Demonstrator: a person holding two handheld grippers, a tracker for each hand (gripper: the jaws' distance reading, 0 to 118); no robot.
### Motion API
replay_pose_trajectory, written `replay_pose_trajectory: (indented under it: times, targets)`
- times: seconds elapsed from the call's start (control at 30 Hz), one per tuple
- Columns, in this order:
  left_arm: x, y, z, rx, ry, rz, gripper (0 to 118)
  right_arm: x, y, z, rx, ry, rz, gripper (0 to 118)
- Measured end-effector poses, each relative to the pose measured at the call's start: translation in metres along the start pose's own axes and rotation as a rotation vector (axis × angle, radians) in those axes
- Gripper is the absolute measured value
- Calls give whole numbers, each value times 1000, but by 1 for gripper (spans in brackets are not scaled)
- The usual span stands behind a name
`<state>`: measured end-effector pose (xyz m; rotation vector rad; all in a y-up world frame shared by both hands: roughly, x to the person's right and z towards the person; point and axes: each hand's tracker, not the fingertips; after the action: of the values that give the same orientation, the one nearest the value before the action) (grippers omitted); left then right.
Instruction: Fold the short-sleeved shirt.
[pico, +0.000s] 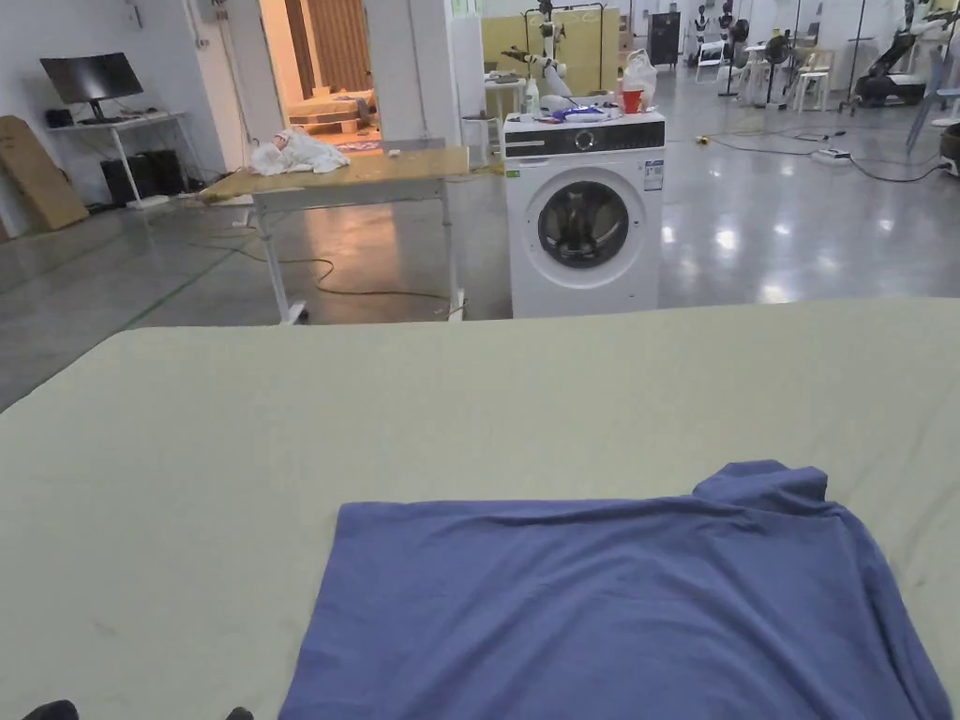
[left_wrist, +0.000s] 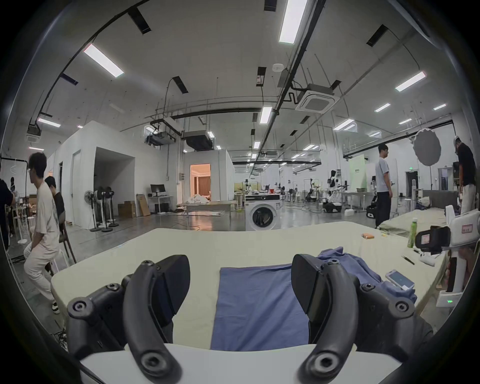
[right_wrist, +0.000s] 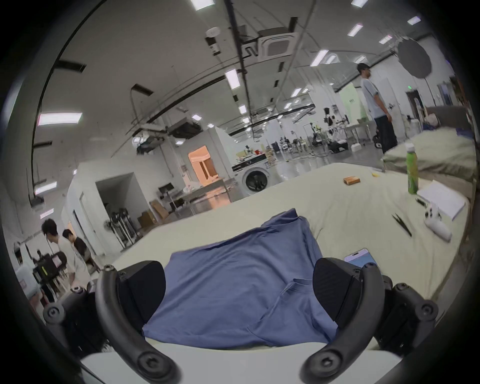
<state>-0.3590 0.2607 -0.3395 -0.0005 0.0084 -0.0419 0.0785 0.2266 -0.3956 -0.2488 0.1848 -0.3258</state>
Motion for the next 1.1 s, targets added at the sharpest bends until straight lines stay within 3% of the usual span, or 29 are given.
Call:
replay_pose_trajectory:
  times: [0.07, 0.1, 0.2, 0.23, 0.3, 0.33, 0.37, 0.5, 0.63, 0.83, 0.87, 0.9, 0.97, 1.0, 1.1]
  targets:
    - [3, 1, 0, 12, -27, 15, 79, -14, 6, 0, 9, -47, 55, 104]
    - [5, 2, 0, 11, -38, 20, 75, -18, 5, 2, 44, -49, 116, 93]
    - [7, 3, 0, 23, -54, 9, 49, -31, 7, 2, 74, -93, 260, 20]
    - [7, 4, -1, 20, -59, 6, 37, -34, 8, 2, 76, -108, 288, 4]
    - [8, 4, -2, 16, -61, -4, 19, -35, 9, 4, 89, -68, 312, 2]
    - [8, 4, -2, 14, -65, -10, 4, -36, 10, 3, 84, -34, 329, 1]
    - [9, 4, -2, 13, -64, -12, 0, -39, 10, 4, 95, -44, 335, 1]
    - [7, 10, -1, 15, -69, 2, 0, -47, 9, 3, 136, -90, 415, 1]
    - [0, 7, -5, 0, -54, -3, 0, -47, 11, -2, 128, -83, 403, 1]
    - [-35, -44, -37, -235, -34, 88, 0, -38, 3, -6, 90, -56, 293, 1]
    - [-42, -58, -43, -295, -15, 101, 2, -35, 1, -5, 77, -25, 276, 1]
    - [-49, -74, -48, -377, 2, 124, 11, -33, 0, -3, 71, -15, 273, 1]
    - [-66, -102, -54, -494, 5, 164, 53, -32, -2, 1, 69, -14, 284, 1]
    - [-71, -114, -55, -507, -3, 188, 66, -32, -2, 2, 64, -12, 291, 1]
    - [-74, -140, -61, -587, -12, 188, 68, -28, -6, -1, 38, -29, 281, 1]
